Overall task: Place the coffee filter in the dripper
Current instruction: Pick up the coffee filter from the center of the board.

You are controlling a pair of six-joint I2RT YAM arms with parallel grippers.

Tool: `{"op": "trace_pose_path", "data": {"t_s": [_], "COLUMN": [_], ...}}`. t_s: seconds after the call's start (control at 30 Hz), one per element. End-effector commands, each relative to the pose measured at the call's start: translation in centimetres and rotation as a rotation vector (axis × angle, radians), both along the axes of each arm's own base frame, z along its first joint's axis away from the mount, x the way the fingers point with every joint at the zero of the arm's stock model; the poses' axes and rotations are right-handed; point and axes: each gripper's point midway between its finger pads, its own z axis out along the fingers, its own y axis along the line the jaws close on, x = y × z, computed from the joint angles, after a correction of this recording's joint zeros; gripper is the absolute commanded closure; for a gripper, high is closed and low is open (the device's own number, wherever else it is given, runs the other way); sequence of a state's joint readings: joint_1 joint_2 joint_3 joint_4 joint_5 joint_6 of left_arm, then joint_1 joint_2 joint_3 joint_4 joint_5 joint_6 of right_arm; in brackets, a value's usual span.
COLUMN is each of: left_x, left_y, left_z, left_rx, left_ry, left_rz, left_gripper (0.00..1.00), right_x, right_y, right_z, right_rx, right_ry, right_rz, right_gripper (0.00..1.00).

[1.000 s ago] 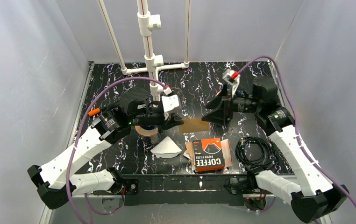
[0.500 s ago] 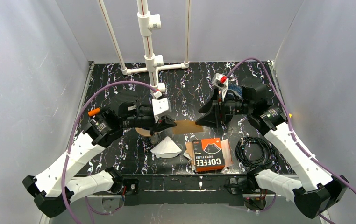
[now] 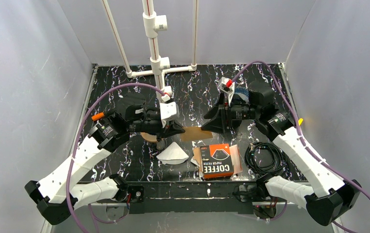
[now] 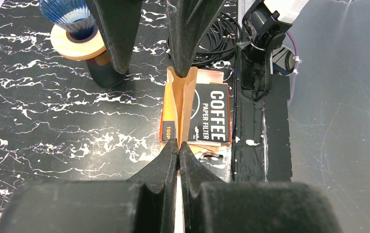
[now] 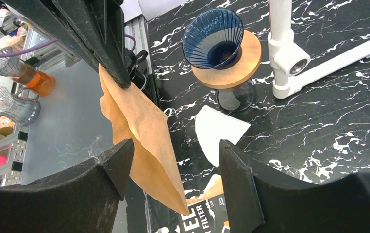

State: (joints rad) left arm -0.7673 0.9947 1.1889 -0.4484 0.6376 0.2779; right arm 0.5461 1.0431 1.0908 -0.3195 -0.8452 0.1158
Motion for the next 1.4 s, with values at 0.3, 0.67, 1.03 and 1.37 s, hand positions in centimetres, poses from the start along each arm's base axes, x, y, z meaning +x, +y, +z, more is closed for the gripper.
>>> {"op": "trace_pose_path", "data": {"t_s": [0.3, 0.67, 1.03, 1.37], "left_x": [0.6, 2.1, 1.1, -2.5], "left_y": [-0.8, -0.1, 2.0, 1.2], "left_z": [3.4, 2.4, -0.5, -8.1], "left_rx": [-0.108, -0.064, 0.029, 0.322], "left_ry": [-0.028, -0.030, -0.010, -0.034], "left_rz": [0.017, 0.113, 0.150, -0.002], "left_gripper": [1.00, 0.36, 0.02, 0.02], "right_x": [-1.3, 0.6, 5.7, 6.4], "right_y": [1.2, 0.9, -4.0, -7.5], "right_z": [-1.4, -1.5, -4.3, -6.5], "right_rx": [-0.011, -0.047, -0.240, -0.366], "right_ry": [-0.001, -0.001, 0.078, 0.200], "right_rz": [0.073, -0.056, -0.546, -0.782], "right_gripper": [0.36, 0.99, 0.99, 0.99]}}
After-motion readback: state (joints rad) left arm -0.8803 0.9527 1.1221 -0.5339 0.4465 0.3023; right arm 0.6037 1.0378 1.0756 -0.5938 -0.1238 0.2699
